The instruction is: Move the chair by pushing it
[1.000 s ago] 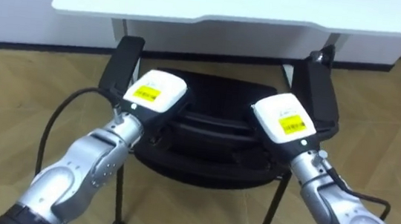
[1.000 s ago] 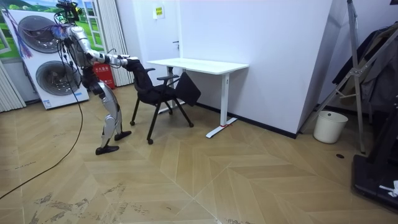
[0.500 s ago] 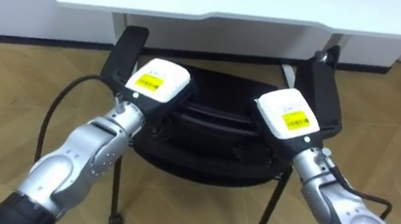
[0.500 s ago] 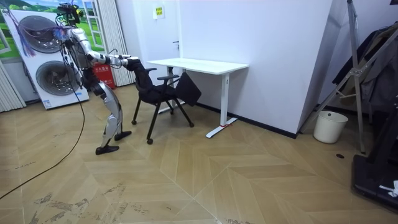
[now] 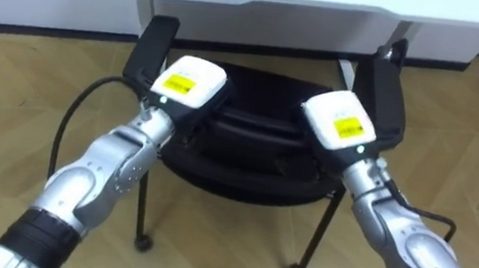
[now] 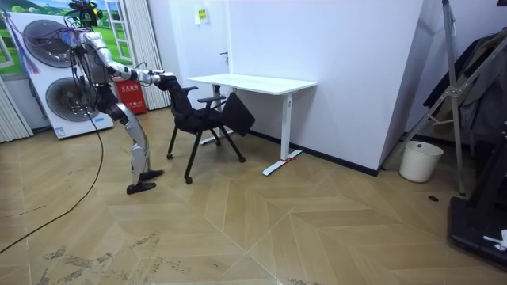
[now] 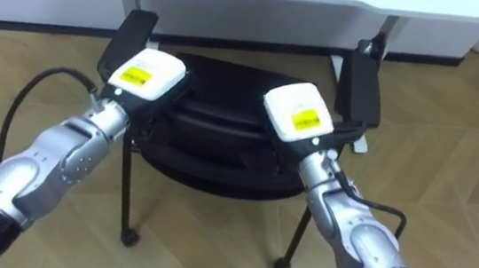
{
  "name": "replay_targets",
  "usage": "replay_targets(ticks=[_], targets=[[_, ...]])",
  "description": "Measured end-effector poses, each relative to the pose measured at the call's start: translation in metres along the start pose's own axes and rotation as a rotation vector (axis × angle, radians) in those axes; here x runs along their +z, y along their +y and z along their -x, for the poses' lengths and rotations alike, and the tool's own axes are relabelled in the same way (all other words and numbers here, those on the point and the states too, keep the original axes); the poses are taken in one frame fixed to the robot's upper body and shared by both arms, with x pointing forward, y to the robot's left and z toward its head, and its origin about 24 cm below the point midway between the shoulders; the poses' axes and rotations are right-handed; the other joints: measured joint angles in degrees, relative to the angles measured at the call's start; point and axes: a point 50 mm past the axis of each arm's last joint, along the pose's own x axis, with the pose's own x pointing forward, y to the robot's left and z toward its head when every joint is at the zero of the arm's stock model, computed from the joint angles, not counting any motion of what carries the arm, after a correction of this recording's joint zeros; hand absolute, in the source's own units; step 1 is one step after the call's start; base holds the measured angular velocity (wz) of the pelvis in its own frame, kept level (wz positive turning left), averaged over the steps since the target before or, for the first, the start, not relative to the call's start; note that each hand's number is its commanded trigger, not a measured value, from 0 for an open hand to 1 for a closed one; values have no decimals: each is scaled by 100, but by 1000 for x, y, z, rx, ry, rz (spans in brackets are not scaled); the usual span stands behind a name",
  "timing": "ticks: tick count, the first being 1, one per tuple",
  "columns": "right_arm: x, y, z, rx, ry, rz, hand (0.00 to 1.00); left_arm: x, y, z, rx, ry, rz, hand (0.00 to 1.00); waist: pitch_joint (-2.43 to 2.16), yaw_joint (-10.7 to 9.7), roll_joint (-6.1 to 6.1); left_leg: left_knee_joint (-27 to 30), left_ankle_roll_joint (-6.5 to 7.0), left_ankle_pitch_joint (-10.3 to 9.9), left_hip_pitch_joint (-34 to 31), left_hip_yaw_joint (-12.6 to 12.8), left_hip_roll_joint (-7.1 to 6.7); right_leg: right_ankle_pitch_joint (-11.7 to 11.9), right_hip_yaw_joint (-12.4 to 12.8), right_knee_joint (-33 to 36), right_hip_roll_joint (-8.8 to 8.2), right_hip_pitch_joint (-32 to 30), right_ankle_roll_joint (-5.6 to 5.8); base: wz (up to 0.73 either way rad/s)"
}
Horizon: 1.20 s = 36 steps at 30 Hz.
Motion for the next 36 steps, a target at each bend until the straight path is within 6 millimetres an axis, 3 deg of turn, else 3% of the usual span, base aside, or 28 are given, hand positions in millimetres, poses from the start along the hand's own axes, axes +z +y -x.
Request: replay_targets(ticks=[1, 2, 3, 4, 7, 8, 9, 11, 13, 15, 17, 19, 22, 24, 26, 28, 33, 36], targets=[[-4, -3, -2, -5, 10, -6, 100, 0, 5, -3, 7, -15, -14, 100, 88, 21, 36, 362, 7, -392, -10, -50, 235, -164, -102, 383, 18, -30, 46, 0], [-5, -3, -2, 1, 14, -11, 100, 1, 6, -4, 7, -17, -17, 100, 143, 21, 98, 479, 220, -482, -20, -199, 185, -251, -35, 591, 61, -112, 74, 30], [-3, -1, -2, 16, 19, -19, 100, -1, 4, -5, 2, -7, -17, 100, 135, -76, 65, 456, 251, -463, -21, -431, 38, -280, 358, 693, 181, -268, 140, 45], [-5, -2, -2, 18, 14, -15, 100, 0, 3, -5, 6, -4, -11, 100, 111, -102, 28, 250, 295, -383, 8, -703, -199, -203, 853, 570, 265, -511, 240, 43], [-1, 2, 0, 35, 0, -14, 100, -2, -4, -2, -10, 3, -2, 100, 109, -119, 33, -15, 248, -206, 195, -1170, -471, 197, 1282, 99, 287, -725, 409, 20], [-1, 3, 2, 38, -3, -16, 100, -2, -5, -1, -13, 4, -2, 100, 94, -130, 12, -20, 236, -199, 215, -1245, -502, 273, 1286, 66, 285, -708, 428, 28], [0, 4, 3, 38, -10, -19, 100, -3, -6, 1, -15, 3, -6, 100, 68, -124, -21, -20, 199, -180, 229, -1318, -519, 349, 1270, 57, 311, -673, 363, 24], [-2, 3, 4, 34, -15, -13, 100, -2, -6, 1, -13, -2, -4, 100, 62, -124, -27, -31, 128, -154, 231, -1443, -561, 437, 1138, 59, 278, -611, 256, 21], [-4, 1, 4, 25, -21, -5, 100, 1, -6, 0, -3, -5, 5, 100, 54, -112, -20, -63, 27, -145, 227, -1471, -547, 480, 1024, 84, 239, -606, 200, 17], [-7, -2, 5, 21, -24, 7, 100, 4, -7, -1, 11, -9, 15, 100, 46, -63, -12, -172, -48, -124, 266, -1460, -472, 423, 778, 66, 178, -548, 56, 21], [-9, -2, 6, 24, -26, 14, 100, 6, -8, -2, 10, -7, 18, 100, 45, -132, -10, -184, -73, -106, 295, -1309, -352, 388, 597, 75, 153, -446, -54, 47], [-10, -2, 7, 27, -27, 15, 100, 7, -8, -3, 9, -6, 21, 100, 45, -318, -11, -172, -70, -103, 287, -632, 39, 235, 282, 139, 92, -309, -144, 69], [-11, -3, 7, 27, -26, 20, 100, 8, -8, -4, 13, -8, 25, 100, 39, -441, 14, -154, -82, -94, 269, -130, 343, 94, -42, 141, 57, -180, -238, 54], [-12, -4, 7, 29, -26, 24, 100, 9, -9, -4, 15, -7, 32, 100, 38, -551, 27, -153, -84, -66, 267, 106, 476, 12, -266, 164, 2, -89, -274, 60], [-14, -7, 7, 23, -27, 37, 100, 11, -8, -4, 25, -8, 36, 100, 24, -546, 65, -257, -101, 9, 255, 181, 494, -7, -352, 124, -14, -87, -290, 34], [-16, -11, 8, 23, -31, 58, 100, 13, -8, -5, 30, -11, 45, 100, -18, -514, 129, -533, -114, 170, 283, 305, 491, 47, -438, -73, -14, -65, -316, 22], [-15, -11, 9, 26, -36, 84, 100, 14, -12, -2, 25, -2, 54, 100, -36, -470, 152, -990, -219, 375, 535, 252, 389, 91, -556, -395, 11, 171, -351, 16], [-15, -10, 10, 39, -37, 87, 100, 15, -15, 0, 19, 2, 63, 100, -39, -367, 157, -1080, -263, 403, 670, 255, 408, 100, -556, -547, 74, 329, -368, 3]])
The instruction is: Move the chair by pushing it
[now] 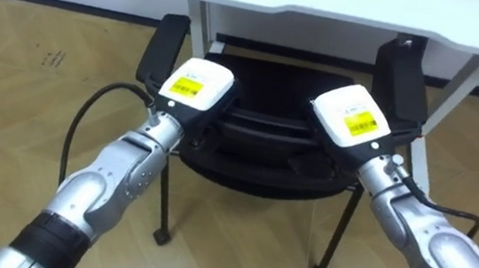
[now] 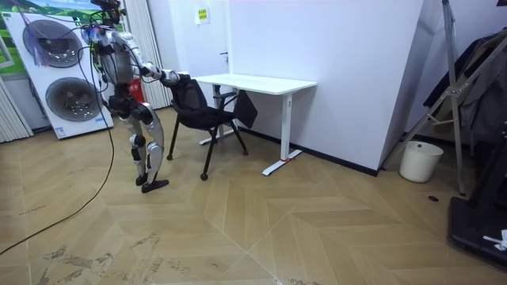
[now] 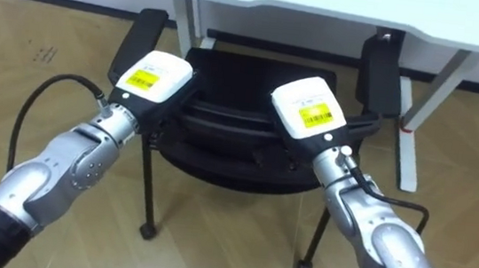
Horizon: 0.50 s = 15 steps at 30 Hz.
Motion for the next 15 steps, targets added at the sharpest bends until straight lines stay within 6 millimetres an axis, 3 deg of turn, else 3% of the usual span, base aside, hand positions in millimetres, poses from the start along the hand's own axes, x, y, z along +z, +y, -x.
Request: replay_targets(ticks=[7, 9, 10, 11, 15], targets=[[-1, -1, 1, -2, -2, 10, 100, 2, -1, 0, 4, -8, 7, 100, -4, 188, -2, -109, -30, 18, 124, 32, -7, 3, 3, -117, 33, 131, -1, 0], [-1, -1, 1, 2, -2, 9, 100, 2, -1, 0, 2, -9, 9, 0, -4, 192, -15, -154, -32, 17, 185, 49, -12, 7, 11, -134, 32, 167, 7, 0], [-1, 0, 2, 4, -1, 7, 77, 3, -2, 0, -2, -10, 9, 0, -4, 188, -14, -156, -32, 17, 191, 56, -10, 9, 13, -193, 38, 189, 9, -3], [-1, 0, 2, 4, -1, 7, 0, 3, -2, 0, -2, -10, 9, 0, -4, 188, -14, -156, -32, 17, 190, 56, -8, 9, 12, -204, 42, 189, 10, 0], [1, 1, 1, 2, 8, -3, 0, 3, -2, 0, -1, 0, 11, 0, -4, 193, -14, -141, -32, 17, 190, 56, -3, 9, 21, -234, 52, 199, 10, 0]])
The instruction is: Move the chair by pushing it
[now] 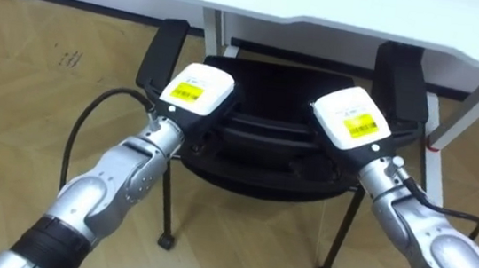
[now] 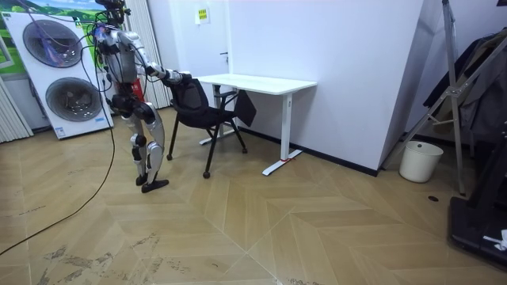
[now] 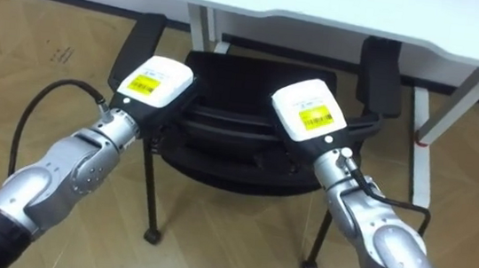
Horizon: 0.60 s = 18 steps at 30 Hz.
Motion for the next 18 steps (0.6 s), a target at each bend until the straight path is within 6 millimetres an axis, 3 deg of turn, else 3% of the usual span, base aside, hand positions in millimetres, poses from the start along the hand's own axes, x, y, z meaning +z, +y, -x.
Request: replay_targets(ticks=[6, 9, 18], targets=[[1, 4, 3, -21, 89, -146, 0, 2, 2, -1, 7, 7, 44, 0, -8, 18, 10, -36, -13, 10, 76, -13, 79, 179, 26, -364, 166, 177, 0, -4], [1, 7, 6, -35, 139, -248, 0, 7, 2, 0, 25, -4, 62, 0, -12, 125, 4, -120, -14, 10, 196, 60, 84, 222, 87, -450, 185, 285, 16, -10], [-3, 8, 13, -79, 199, -497, 0, 6, 10, 6, 130, -46, 46, 0, -46, 167, 49, -123, -14, 10, 314, 96, 112, 286, 111, -598, 244, 463, 33, -1]])
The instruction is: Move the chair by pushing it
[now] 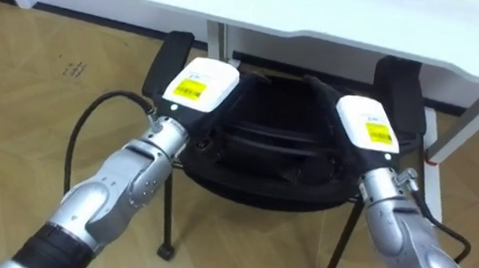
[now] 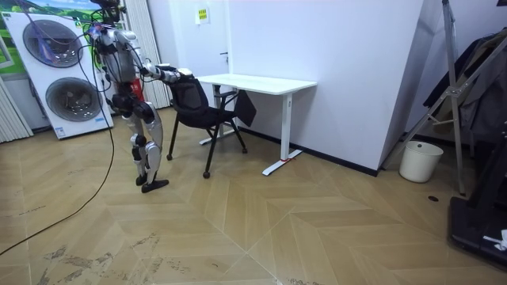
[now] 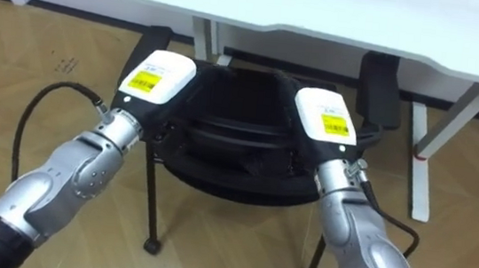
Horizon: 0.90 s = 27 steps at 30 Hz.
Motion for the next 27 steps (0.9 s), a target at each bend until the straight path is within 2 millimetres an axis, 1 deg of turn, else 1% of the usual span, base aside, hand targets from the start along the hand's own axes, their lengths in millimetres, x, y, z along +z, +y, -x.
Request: replay_targets(ticks=[1, 3, 5, 7, 8, 9, 10, 11, 12, 13, 14, 15, 16, 17, 18, 19, 20, 21, 22, 23, 24, 25, 26, 27], targets=[[-3, -2, 1, -7, 6, -5, 0, -1, 2, 1, 18, -15, -4, 0, -17, 21, 27, -8, 0, 0, -3, -6, 2, 19, 11, -21, 10, -2, 2, 0], [-4, -5, 1, -11, -1, -7, 0, -6, 5, 3, 21, -23, -22, 0, -21, 8, 53, -1, 0, 0, 1, -9, 17, 49, 11, -54, 28, -3, -5, -3], [-4, -10, 2, -21, -27, 10, 0, -11, 10, 6, 29, -52, -55, 0, -22, -5, 53, 12, 0, 1, -8, 13, 46, 114, 30, -80, 64, -28, -21, -10], [-8, -31, 13, -36, -99, 121, 0, -19, 18, 10, 32, -99, -122, 0, -23, 39, 56, -33, -3, 3, 82, 59, 58, 180, 99, -163, 102, 58, -20, -11], [-11, -36, 16, -37, -112, 143, 0, -21, 19, 12, 27, -109, -138, 0, -22, 40, 55, -83, -4, 3, 137, 81, 59, 201, 133, -201, 116, 110, -15, -15], [-14, -52, 18, -65, -134, 181, 0, -25, 22, 15, 28, -132, -170, 0, -21, 83, 52, -135, -5, 3, 230, 122, 59, 214, 170, -233, 119, 174, -10, -24], [-19, -71, 19, -110, -153, 225, 0, -33, 30, 20, 39, -157, -206, 0, -20, 147, 54, -183, -21, 13, 307, 168, 67, 253, 244, -287, 144, 215, -13, -27], [-21, -83, 19, -157, -153, 229, 0, -37, 38, 22, 67, -165, -225, 0, -19, 182, 54, -199, -31, 19, 338, 177, 72, 276, 268, -324, 159, 240, -20, -17], [-26, -113, 21, -288, -134, 236, 0, -47, 61, 26, 183, -159, -266, 0, -17, 164, 57, -212, -38, 23, 361, 171, 85, 323, 266, -448, 198, 316, -20, 8], [-33, -148, 25, -449, -102, 237, 0, -58, 101, 25, 415, -117, -306, 0, -9, 146, 40, -242, -39, 24, 406, 166, 81, 342, 253, -536, 220, 383, -16, 17], [-35, -164, 26, -520, -91, 239, 0, -62, 120, 25, 522, -94, -325, 0, -5, 144, 32, -274, -43, 26, 437, 174, 75, 341, 272, -571, 225, 412, -10, 7], [-34, -199, 26, -669, -89, 237, 0, -72, 165, 29, 763, -48, -357, 0, 2, 133, 21, -342, -50, 31, 518, 229, 67, 342, 331, -607, 223, 450, 3, -14], [-33, -233, 33, -809, -97, 245, 0, -77, 208, 38, 999, -27, -367, 0, -4, 131, 4, -438, -51, 32, 620, 322, 66, 341, 413, -681, 235, 511, 31, -27], [-31, -248, 39, -873, -105, 255, 0, -80, 227, 46, 1104, -19, -378, 0, -12, 148, -2, -482, -54, 34, 671, 367, 64, 337, 497, -681, 240, 512, 44, -46], [-24, -277, 52, -986, -133, 284, 0, -86, 260, 72, 1285, 7, -430, 0, -1, 138, -24, -572, -58, 35, 801, 511, 59, 333, 637, -682, 238, 532, 50, -47], [-21, -301, 65, -1087, -153, 299, 0, -92, 283, 98, 1423, 37, -482, 0, -11, 82, -18, -630, -63, 38, 907, 568, 34, 332, 650, -721, 220, 631, 54, -37], [-20, -311, 73, -1135, -158, 298, 0, -95, 292, 110, 1479, 56, -503, 0, -25, -7, -34, -624, -63, 38, 934, 567, 25, 327, 677, -756, 224, 673, 63, -16], [-20, -330, 88, -1232, -160, 295, 0, -98, 307, 132, 1571, 81, -543, 0, -57, -42, -58, -621, -68, 33, 994, 573, -1, 305, 756, -787, 226, 713, 84, -23], [-19, -350, 105, -1336, -156, 309, 0, -100, 320, 154, 1647, 107, -585, 0, -65, -75, -75, -642, -89, 13, 1045, 622, -14, 303, 800, -790, 224, 729, 84, -26], [-18, -360, 112, -1386, -159, 315, 0, -102, 324, 165, 1678, 122, -599, 0, -65, -103, -75, -676, -92, 12, 1073, 630, -17, 305, 801, -794, 222, 752, 81, -21], [-16, -376, 126, -1479, -164, 317, 0, -105, 329, 185, 1727, 165, -639, 0, -61, -193, -81, -794, -95, 13, 1173, 640, -35, 305, 818, -830, 216, 806, 83, -11], [-15, -386, 138, -1567, -169, 310, 0, -109, 331, 199, 1769, 200, -647, 0, -61, -254, -102, -858, -100, 13, 1267, 639, -91, 302, 857, -883, 219, 878, 87, -11], [-14, -390, 142, -1607, -174, 301, 0, -111, 332, 204, 1791, 217, -642, 0, -60, -241, -119, -864, -104, 11, 1289, 639, -97, 292, 876, -884, 217, 899, 98, -16], [-14, -399, 152, -1684, -181, 286, 0, -114, 336, 217, 1847, 245, -629, 0, -83, -301, -134, -856, -143, -17, 1255, 651, -95, 252, 924, -885, 224, 879, 100, 0]])
